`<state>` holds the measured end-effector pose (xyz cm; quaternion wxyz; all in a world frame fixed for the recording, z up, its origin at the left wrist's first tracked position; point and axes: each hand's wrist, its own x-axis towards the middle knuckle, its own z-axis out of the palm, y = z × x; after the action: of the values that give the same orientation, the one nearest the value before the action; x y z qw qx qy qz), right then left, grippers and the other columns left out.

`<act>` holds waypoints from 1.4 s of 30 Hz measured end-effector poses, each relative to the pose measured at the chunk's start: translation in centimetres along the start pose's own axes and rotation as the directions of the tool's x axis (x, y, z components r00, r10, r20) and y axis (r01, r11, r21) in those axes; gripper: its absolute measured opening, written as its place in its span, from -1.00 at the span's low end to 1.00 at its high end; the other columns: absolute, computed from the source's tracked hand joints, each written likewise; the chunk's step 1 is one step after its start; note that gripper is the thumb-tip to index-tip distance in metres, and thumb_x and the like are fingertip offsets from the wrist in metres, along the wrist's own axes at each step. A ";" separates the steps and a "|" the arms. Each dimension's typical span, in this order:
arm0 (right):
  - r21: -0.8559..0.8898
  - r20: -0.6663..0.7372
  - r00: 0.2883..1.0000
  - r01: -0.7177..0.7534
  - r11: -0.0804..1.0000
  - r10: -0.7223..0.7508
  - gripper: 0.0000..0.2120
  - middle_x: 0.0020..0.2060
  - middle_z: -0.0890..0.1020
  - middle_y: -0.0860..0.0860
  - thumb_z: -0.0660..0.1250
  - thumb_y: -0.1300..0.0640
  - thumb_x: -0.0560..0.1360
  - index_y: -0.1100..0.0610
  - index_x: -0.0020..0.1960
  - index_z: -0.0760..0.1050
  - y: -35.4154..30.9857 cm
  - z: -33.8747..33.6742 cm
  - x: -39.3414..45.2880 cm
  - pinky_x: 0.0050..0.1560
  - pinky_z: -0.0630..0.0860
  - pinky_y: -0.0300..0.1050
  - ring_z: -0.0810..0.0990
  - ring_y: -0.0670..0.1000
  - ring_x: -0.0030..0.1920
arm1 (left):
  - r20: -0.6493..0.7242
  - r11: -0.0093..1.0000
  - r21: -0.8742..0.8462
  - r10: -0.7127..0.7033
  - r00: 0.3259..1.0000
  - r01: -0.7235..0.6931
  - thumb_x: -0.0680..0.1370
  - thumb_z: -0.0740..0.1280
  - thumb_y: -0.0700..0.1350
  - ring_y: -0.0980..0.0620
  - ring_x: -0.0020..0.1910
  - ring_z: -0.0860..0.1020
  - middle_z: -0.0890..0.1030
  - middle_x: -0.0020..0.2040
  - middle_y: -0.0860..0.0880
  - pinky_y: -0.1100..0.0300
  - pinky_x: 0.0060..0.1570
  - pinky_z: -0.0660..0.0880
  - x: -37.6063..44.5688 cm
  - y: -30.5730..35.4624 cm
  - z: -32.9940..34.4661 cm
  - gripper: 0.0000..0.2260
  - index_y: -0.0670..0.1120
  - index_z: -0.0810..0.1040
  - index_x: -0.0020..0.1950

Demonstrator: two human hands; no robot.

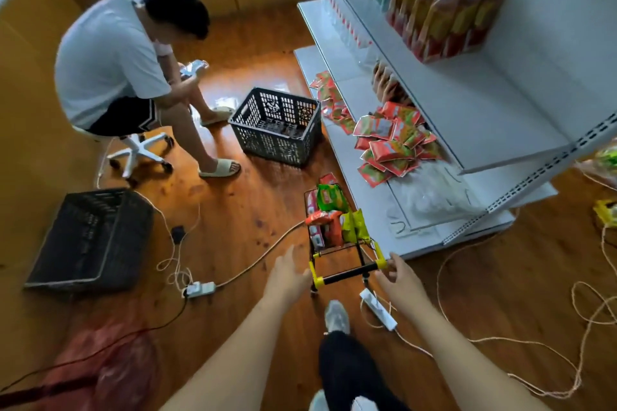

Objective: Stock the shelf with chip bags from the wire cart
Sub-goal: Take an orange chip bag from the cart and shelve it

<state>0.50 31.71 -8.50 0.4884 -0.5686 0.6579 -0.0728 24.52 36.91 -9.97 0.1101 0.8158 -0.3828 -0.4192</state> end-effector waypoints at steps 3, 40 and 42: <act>-0.033 0.039 0.999 -0.003 0.999 0.004 -0.42 0.38 0.44 0.08 0.32 0.02 0.52 0.08 0.49 0.25 -1.1 1.0 5.9 0.25 0.46 0.00 0.49 0.07 0.29 | 0.019 0.998 0.052 -0.024 1.000 0.023 0.54 0.32 0.09 -0.09 0.42 0.41 0.32 0.51 -0.11 -0.03 0.36 0.43 4.0 0.3 -0.7 -0.29 0.02 0.09 0.61; -0.613 0.114 0.968 0.246 0.751 -0.224 -0.93 -0.02 0.65 0.05 0.36 0.03 0.41 -0.02 -0.11 0.53 -2.4 16.2 51.0 0.05 0.48 0.06 0.54 0.21 0.07 | 0.278 0.976 -0.045 0.215 0.936 -0.211 0.54 0.38 -0.08 0.05 -0.03 0.60 0.62 -0.03 0.07 0.07 -0.02 0.59 45.2 -8.3 3.2 -0.81 0.05 0.47 0.13; -0.446 -0.019 0.983 0.154 0.882 -0.182 -0.92 0.01 0.66 0.08 0.30 0.02 0.43 -0.04 -0.08 0.48 -3.6 15.6 49.8 0.05 0.48 0.04 0.56 0.18 0.08 | 0.222 0.980 -0.117 0.184 0.958 -0.161 0.53 0.41 -0.07 0.14 -0.09 0.59 0.59 -0.07 0.12 0.22 -0.09 0.56 45.3 -7.6 1.3 -0.80 0.06 0.45 0.10</act>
<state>20.43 -3.21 -42.02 0.3180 -0.7171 0.6198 0.0196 43.72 9.82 -41.75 0.1408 0.7184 -0.4418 -0.5185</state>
